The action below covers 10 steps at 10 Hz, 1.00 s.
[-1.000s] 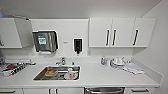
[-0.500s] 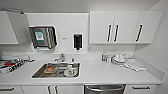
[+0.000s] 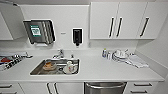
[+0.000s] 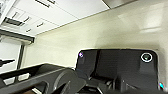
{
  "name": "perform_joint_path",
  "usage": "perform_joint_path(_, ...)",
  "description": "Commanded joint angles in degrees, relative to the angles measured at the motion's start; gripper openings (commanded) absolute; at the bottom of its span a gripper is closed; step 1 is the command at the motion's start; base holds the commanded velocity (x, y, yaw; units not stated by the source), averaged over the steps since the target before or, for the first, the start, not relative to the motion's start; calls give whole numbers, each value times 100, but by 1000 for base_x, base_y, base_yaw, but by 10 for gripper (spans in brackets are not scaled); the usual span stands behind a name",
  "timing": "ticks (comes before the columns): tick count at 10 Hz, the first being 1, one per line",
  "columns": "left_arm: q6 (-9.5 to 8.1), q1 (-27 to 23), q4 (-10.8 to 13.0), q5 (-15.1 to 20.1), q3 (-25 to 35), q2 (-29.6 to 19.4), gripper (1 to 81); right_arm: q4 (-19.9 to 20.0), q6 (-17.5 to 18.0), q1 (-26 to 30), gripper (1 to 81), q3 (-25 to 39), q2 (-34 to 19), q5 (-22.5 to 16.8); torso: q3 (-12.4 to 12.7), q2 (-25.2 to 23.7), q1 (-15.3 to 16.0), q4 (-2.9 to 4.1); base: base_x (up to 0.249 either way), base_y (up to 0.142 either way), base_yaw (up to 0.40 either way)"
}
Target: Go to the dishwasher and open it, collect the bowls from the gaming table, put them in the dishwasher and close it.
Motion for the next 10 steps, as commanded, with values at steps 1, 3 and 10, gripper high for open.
perform_joint_path(1, -145, -720, 68, 44, 1648, -1673, 811, 106, 83, 547, 811, 239, -348, -283, 0, -573, 369, 0, 0, 0, 0)
perform_joint_path(3, -145, -1028, 76, 79, 2080, -2009, 811, 115, 110, 715, 811, 265, -348, -292, -31, -957, 612, 0, 0, 0, 0)
perform_joint_path(10, -980, -3953, -47, 2354, 3055, -2299, 811, 202, 408, 1410, 811, 458, -339, -600, -709, -2328, 1462, 0, 0, 0, 0)
